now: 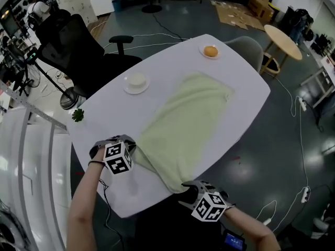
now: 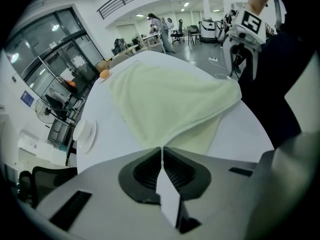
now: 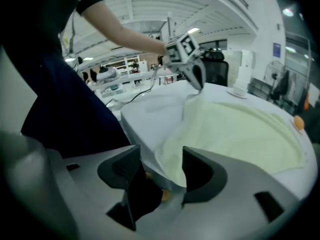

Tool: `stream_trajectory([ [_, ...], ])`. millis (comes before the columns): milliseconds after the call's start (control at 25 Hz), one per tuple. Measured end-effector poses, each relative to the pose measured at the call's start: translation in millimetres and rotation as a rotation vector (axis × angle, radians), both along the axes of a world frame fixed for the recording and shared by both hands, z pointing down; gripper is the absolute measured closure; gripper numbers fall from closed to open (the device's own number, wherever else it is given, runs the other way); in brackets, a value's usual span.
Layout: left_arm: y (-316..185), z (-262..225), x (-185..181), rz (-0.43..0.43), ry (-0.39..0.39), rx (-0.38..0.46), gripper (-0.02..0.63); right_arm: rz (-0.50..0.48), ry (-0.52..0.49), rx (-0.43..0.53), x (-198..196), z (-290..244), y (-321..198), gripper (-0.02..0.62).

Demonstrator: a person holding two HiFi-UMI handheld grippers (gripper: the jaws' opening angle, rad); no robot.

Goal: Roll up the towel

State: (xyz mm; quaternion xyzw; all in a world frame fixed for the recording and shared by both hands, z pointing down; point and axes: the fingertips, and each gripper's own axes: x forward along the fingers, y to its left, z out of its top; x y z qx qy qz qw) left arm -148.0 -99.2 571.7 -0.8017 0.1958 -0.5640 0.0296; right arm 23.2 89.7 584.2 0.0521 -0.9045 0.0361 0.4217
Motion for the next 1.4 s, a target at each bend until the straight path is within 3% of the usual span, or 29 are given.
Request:
stream_trajectory([
  [80,-4,2,1,0.003,-0.004,-0.005,0.577,-0.095,0.056,0.106,-5,17,10,0.325],
  [240,-6,8,1,0.016,-0.027,-0.020,0.577,-0.138,0.159,0.284,-3,40,-4,0.487],
  [320,-5,9,1,0.019,-0.031,-0.027,0.577,-0.125,0.161,0.329,-2,36,-12,0.551],
  [440,-8,3,1,0.025,-0.019,-0.020,0.577,-0.018,0.037,0.260,-1,9,-21,0.555],
  [640,-32,-21,9,0.013,0.032,0.040,0.577,0.266,-0.182,0.088,20,-38,-64,0.554],
  [800,-57,-23,19,0.020,0.021,0.071,0.577,0.518,-0.311,-0.055,50,-40,-111,0.553],
  [920,-74,-11,27,0.026,0.008,0.081,0.575,0.688,-0.350,-0.154,72,-20,-139,0.551],
  [1120,-89,15,31,-0.027,0.000,0.112,0.570,0.812,-0.297,-0.197,92,14,-152,0.537],
  [1200,-90,25,27,-0.053,-0.011,0.105,0.505,0.846,-0.279,-0.197,94,22,-155,0.525],
  [1320,-93,30,20,-0.126,-0.004,0.080,0.308,0.868,-0.250,-0.179,101,25,-160,0.463],
  [1400,-94,23,15,-0.170,0.037,0.077,0.257,0.846,-0.227,-0.145,105,20,-161,0.405],
])
